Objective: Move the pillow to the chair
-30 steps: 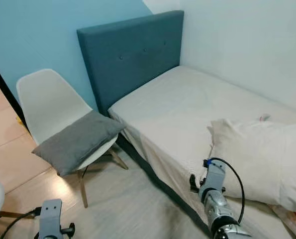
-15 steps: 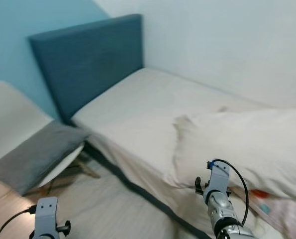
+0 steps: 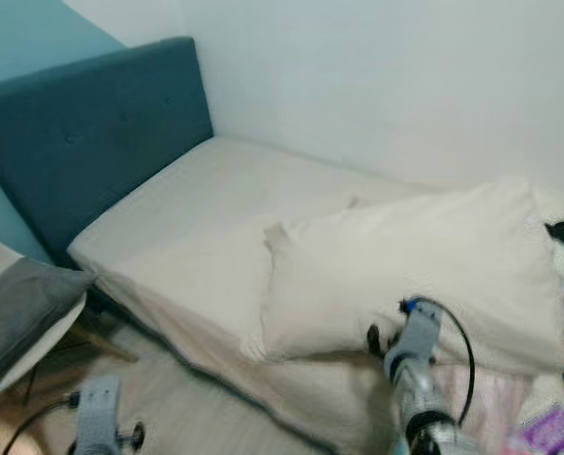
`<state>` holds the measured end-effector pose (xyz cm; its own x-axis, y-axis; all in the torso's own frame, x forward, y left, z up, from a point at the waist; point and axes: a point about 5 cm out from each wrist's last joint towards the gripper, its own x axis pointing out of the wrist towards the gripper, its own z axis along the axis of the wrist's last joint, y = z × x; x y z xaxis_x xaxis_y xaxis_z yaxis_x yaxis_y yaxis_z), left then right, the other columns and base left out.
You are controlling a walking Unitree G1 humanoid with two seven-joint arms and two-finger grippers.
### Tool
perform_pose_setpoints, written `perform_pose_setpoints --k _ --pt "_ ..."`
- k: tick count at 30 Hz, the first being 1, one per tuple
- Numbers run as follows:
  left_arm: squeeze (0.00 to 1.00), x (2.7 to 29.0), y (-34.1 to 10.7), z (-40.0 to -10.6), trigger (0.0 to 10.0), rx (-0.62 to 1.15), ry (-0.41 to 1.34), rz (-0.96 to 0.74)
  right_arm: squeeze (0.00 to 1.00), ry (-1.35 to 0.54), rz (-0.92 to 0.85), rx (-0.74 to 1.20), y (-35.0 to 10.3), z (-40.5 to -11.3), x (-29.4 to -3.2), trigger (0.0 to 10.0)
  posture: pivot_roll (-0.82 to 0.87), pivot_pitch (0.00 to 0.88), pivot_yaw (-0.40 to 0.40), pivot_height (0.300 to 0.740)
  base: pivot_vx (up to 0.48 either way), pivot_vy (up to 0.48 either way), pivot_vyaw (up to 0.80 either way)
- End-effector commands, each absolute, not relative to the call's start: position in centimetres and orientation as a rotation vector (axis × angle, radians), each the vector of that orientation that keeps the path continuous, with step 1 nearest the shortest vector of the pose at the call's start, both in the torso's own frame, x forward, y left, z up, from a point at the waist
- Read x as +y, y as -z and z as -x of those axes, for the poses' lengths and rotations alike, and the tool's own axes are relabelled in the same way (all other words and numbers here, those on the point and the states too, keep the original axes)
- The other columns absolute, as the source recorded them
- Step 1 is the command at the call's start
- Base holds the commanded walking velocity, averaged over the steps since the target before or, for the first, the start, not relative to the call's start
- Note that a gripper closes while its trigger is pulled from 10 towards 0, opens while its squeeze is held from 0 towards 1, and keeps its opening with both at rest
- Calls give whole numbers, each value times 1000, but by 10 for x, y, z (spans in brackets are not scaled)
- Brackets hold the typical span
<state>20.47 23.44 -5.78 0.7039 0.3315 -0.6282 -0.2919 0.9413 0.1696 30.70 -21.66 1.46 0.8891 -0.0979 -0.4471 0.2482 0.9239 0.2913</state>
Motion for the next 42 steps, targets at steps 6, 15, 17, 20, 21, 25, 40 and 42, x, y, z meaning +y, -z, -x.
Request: perform_pose_setpoints --k 6,15,17,20,21,25,40,42 --pt "0 239 56 -206 10000 696 -367 -67 0 140 -461 339 -34 -325 -206 10000 -182 0 -2 740 0 0 0" --pt "0 238 56 -205 10000 699 -362 -57 0 138 -503 302 -42 -331 -208 10000 -179 0 -6 740 0 -160 0" --pt "0 238 57 -204 10000 698 -364 -56 0 141 -502 299 -43 -331 -208 10000 -181 2 -5 740 0 -480 0" --pt "0 239 55 -205 10000 689 -375 -72 0 216 -435 307 -43 -330 -217 10000 -181 3 -2 740 0 -480 0" --pt "0 239 55 -206 10000 687 -376 -73 0 243 -416 309 -43 -329 -221 10000 -181 3 -3 740 0 0 0" --pt "0 238 52 -211 10000 659 -372 -45 0 290 -361 299 -48 -330 -230 10000 -180 4 0 740 0 0 0" --pt "0 232 50 -215 10000 638 -333 -49 0 327 -146 383 -50 -331 -241 10000 -182 0 -5 730 0 0 0" --pt "0 232 50 -215 10000 635 -331 -45 0 331 -143 389 -48 -329 -241 10000 -182 0 -5 720 0 0 0"
